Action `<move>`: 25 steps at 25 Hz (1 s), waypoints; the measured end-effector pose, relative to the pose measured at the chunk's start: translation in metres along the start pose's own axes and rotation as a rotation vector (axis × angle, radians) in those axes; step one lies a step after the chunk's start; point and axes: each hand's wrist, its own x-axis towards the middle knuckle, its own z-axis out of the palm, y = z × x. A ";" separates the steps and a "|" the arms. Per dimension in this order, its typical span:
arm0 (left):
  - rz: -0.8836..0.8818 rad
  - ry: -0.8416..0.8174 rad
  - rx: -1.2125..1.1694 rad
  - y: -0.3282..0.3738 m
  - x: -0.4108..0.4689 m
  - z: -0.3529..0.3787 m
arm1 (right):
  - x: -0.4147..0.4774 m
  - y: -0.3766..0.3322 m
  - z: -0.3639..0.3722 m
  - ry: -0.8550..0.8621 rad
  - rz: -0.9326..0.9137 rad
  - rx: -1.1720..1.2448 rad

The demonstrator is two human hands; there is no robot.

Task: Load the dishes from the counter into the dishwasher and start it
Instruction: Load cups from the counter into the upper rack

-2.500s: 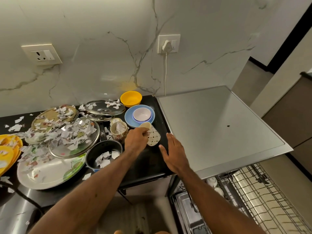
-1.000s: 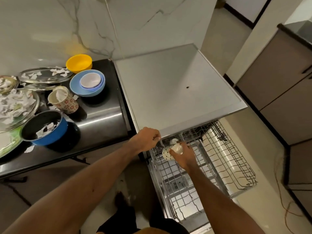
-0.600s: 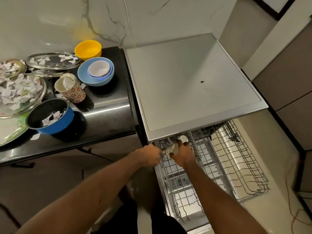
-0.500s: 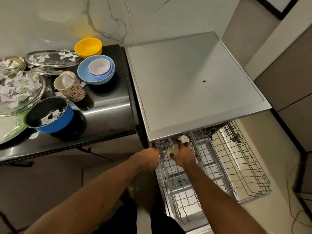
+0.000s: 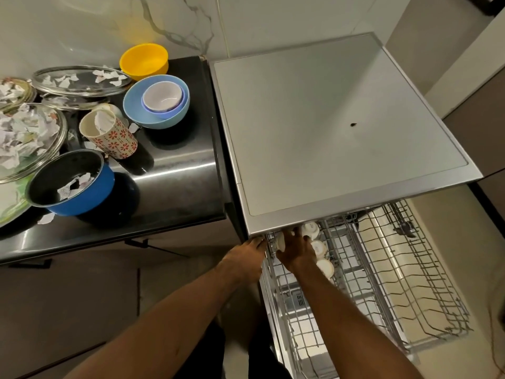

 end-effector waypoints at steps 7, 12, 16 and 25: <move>0.024 0.032 0.018 -0.002 0.001 0.003 | 0.006 0.000 0.026 -0.033 -0.043 -0.107; 0.050 0.041 0.044 0.001 0.000 0.001 | 0.009 0.007 0.029 -0.013 -0.069 -0.077; 0.066 0.071 0.055 0.009 -0.001 -0.002 | 0.007 0.009 0.019 -0.064 -0.072 -0.024; 0.156 0.098 0.120 0.044 -0.018 -0.015 | -0.061 0.032 -0.020 0.121 -0.011 -0.017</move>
